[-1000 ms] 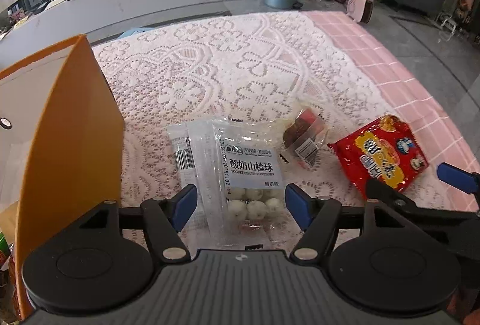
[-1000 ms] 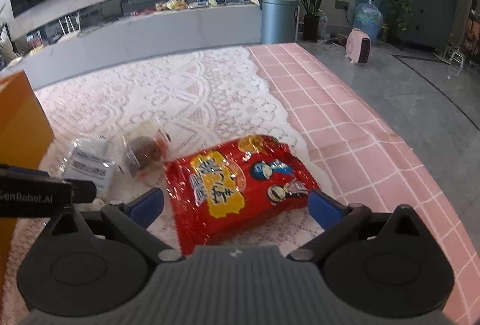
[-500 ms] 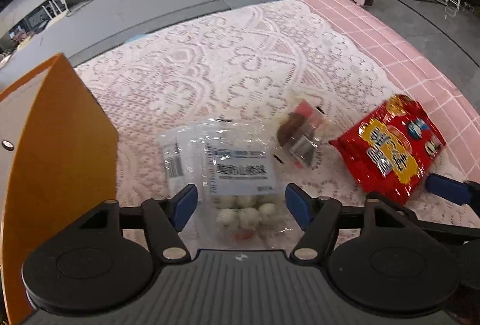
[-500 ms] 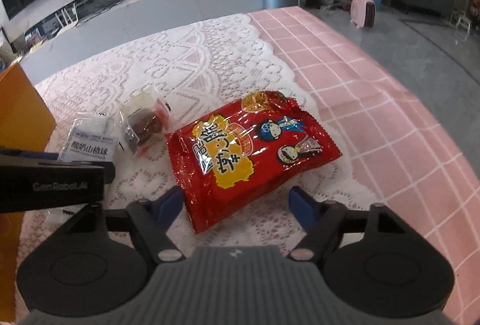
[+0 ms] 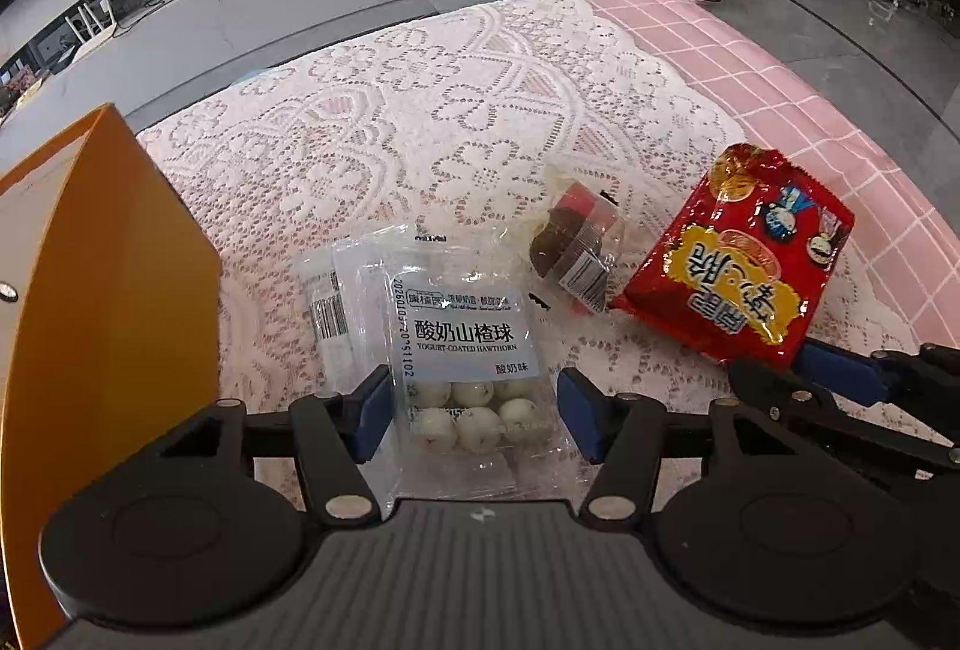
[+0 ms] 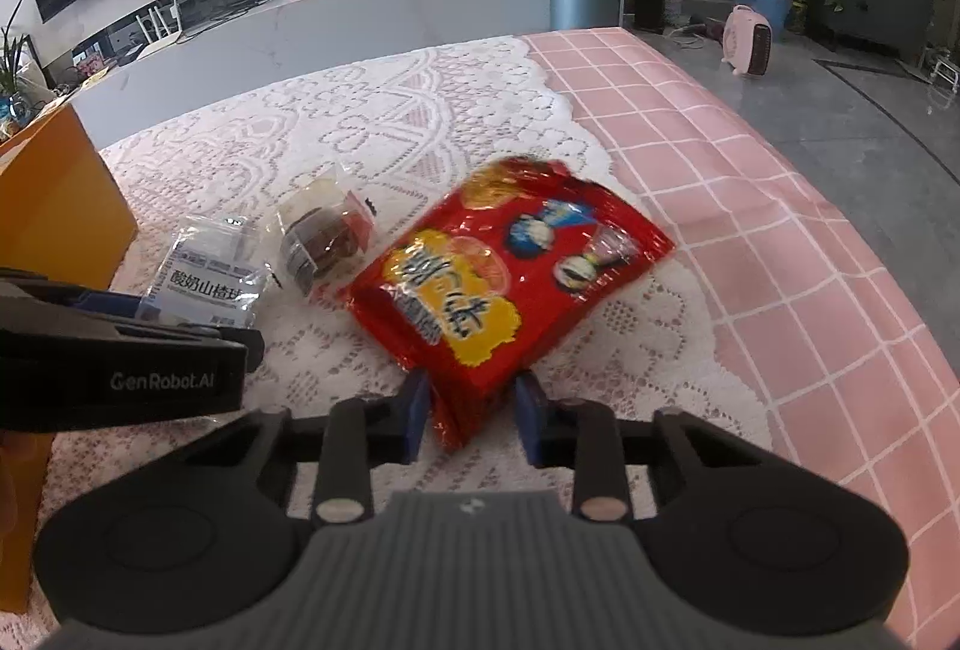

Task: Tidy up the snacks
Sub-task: 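Grasp the yogurt-ball pack with the left tool while the right tool grasps the red cartoon bag, then lift the yogurt-ball pack with the left tool while the right tool lifts the red cartoon bag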

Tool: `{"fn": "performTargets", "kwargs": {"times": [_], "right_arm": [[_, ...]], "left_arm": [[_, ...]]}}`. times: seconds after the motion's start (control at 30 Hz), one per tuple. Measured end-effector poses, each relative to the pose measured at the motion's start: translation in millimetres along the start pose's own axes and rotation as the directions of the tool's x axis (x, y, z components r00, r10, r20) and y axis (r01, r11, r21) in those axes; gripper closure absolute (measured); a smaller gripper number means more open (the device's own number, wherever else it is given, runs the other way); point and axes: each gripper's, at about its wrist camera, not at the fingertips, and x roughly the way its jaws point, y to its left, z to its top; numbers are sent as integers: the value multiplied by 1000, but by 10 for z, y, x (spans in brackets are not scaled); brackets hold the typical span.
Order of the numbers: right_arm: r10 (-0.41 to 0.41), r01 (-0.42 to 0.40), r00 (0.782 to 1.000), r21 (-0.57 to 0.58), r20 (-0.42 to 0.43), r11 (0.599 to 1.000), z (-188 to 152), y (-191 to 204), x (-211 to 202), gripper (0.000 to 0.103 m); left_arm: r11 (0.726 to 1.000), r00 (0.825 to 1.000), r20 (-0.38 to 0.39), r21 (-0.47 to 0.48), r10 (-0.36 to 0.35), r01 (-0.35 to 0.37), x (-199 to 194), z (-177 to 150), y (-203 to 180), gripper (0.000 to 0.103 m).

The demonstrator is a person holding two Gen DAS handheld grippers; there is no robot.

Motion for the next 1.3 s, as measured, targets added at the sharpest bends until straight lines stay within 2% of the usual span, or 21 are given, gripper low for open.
{"fn": "performTargets", "kwargs": {"times": [0.1, 0.13, 0.43, 0.47, 0.5, 0.53, 0.6, 0.67, 0.9, 1.03, 1.13, 1.2, 1.27, 1.3], "right_arm": [[5, -5, 1000, -9, 3, 1000, -12, 14, -49, 88], [9, -9, 1000, -7, 7, 1000, -17, 14, -71, 100], [85, -82, 995, 55, -58, 995, -112, -11, -210, 102], [103, -98, 992, 70, -67, 993, -136, -12, -236, 102], [112, -106, 991, 79, -74, 991, -159, -6, -260, 103], [109, -104, 991, 76, -77, 992, -177, 7, -291, 103], [105, -100, 992, 80, -69, 992, -203, 16, -388, 103], [120, -113, 989, 87, -88, 990, -257, 27, -462, 103], [138, -132, 979, 48, -150, 990, -410, 67, -700, 103], [85, -74, 981, 70, -172, 995, -432, -7, -699, 100], [67, -52, 984, 93, -163, 994, -428, -47, -714, 91], [49, -36, 988, 91, -149, 995, -430, -50, -732, 79], [49, -39, 992, 85, -118, 996, -430, -40, -758, 60], [55, -47, 994, 82, -98, 996, -426, -32, -776, 57]], "left_arm": [[1000, 1000, 8, -15, -18, 18, -80, -33, 31, 36], [1000, 1000, 13, -18, -21, 21, -109, -42, 39, 37], [996, 997, 45, -66, -60, 63, -400, -167, 155, 39], [995, 997, 51, -71, -60, 64, -432, -181, 168, 60], [996, 998, 55, -70, -43, 47, -463, -191, 176, 74], [996, 998, 50, -67, -49, 53, -485, -195, 191, 78], [993, 996, 49, -81, -78, 82, -530, -217, 238, 78], [994, 996, 48, -81, -76, 80, -560, -249, 265, 80], [990, 993, 54, -95, -103, 108, -665, -383, 366, 80], [988, 992, 61, -106, -110, 116, -698, -412, 427, 69], [987, 991, 67, -104, -115, 122, -704, -437, 447, 62], [987, 991, 71, -105, -117, 124, -688, -443, 459, 54], [986, 990, 77, -106, -121, 129, -679, -458, 459, 39], [986, 988, 83, -98, -129, 137, -668, -461, 449, 38]]}}
